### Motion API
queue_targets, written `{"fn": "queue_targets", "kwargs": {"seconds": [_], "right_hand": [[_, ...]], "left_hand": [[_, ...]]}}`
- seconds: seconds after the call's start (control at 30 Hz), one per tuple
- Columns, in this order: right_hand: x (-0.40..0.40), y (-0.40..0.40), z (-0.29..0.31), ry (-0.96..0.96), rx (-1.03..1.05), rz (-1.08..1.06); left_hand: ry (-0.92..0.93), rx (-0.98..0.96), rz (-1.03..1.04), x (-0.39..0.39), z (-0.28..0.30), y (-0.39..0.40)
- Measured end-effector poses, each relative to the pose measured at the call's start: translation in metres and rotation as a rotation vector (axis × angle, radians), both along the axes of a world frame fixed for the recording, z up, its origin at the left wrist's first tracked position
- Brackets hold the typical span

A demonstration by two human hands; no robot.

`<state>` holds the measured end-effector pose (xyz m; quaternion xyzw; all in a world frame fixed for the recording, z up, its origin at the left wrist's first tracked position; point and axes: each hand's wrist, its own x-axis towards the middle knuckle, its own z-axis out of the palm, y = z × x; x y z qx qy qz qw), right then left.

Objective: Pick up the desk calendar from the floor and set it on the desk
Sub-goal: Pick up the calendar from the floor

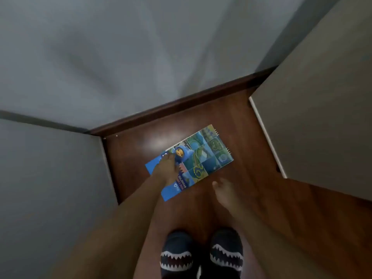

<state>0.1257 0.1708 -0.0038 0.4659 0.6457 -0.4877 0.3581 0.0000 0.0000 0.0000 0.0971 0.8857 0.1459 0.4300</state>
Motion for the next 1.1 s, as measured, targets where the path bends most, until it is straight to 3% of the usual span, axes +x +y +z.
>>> {"fn": "queue_targets", "kwargs": {"seconds": [0.23,0.37,0.53,0.63,0.77,0.87,0.97,1.1], "right_hand": [[-0.006,-0.039,-0.118,-0.089,-0.083,-0.491],[-0.015,-0.046,-0.132,-0.081,-0.108,-0.604],[-0.017,-0.040,-0.103,-0.037,-0.133,-0.808],[-0.019,-0.030,-0.060,0.019,-0.127,-0.804],[-0.012,-0.019,0.026,0.129,-0.117,-0.716],[-0.012,-0.013,0.114,0.219,-0.038,-0.644],[-0.010,-0.005,0.209,0.307,-0.010,-0.579],[0.001,0.007,0.341,0.416,0.000,-0.521]], "left_hand": [[0.050,-0.084,0.091,-0.029,-0.110,0.004],[0.053,-0.070,0.165,-0.029,-0.117,0.005],[-0.032,-0.147,0.150,-0.027,-0.083,0.012],[-0.110,-0.104,0.225,-0.027,-0.041,0.015],[-0.226,0.061,0.481,-0.012,0.043,0.006],[-0.333,0.233,0.672,0.000,0.126,-0.006],[-0.446,0.301,0.736,0.006,0.211,-0.014],[-0.425,0.351,0.814,0.002,0.326,-0.015]]}}
